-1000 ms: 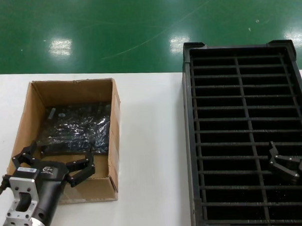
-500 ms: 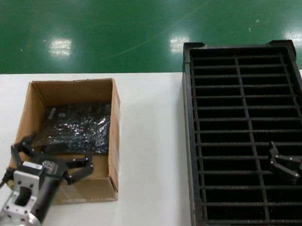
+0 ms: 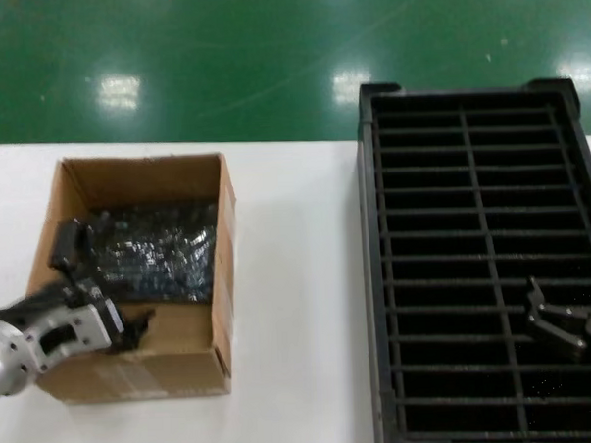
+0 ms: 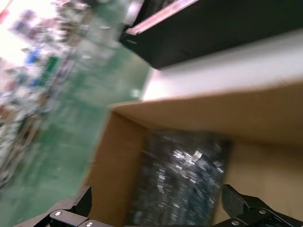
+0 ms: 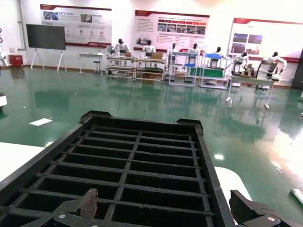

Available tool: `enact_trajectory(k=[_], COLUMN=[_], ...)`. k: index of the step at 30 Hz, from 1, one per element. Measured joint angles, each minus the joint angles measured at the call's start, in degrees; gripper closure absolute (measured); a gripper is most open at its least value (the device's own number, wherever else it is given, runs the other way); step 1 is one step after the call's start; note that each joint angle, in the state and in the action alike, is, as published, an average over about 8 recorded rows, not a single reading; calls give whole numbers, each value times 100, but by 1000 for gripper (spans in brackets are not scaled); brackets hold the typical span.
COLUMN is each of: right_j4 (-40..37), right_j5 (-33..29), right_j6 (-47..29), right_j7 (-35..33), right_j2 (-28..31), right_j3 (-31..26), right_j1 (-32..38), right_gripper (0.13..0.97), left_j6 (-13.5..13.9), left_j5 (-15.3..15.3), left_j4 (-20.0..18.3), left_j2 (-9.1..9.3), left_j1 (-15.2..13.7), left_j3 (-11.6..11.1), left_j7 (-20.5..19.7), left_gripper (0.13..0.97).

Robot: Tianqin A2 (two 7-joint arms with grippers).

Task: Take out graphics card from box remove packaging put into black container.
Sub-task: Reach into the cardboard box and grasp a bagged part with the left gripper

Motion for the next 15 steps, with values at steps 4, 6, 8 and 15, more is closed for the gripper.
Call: enact_trajectory(k=[4,6,8,15], right_j4=[0,0,0,0], right_j5=[0,0,0,0], right_j6=[0,0,0,0], right_j7=[0,0,0,0], right_j2=[0,0,0,0], right_j3=[0,0,0,0], right_j1=[0,0,0,0], right_gripper=[129,129,129,129], left_j6=[375,437,428,208], left_j5=[318,407,452,320], left_j4=[636,929,1197,2036], left_j2=[57,155,272,670], left_j1=[-615,-870,-1085,-1607], left_j3=[378,520,624,809], left_j7=[370,584,813,1715], left_gripper=[132,132,132,162])
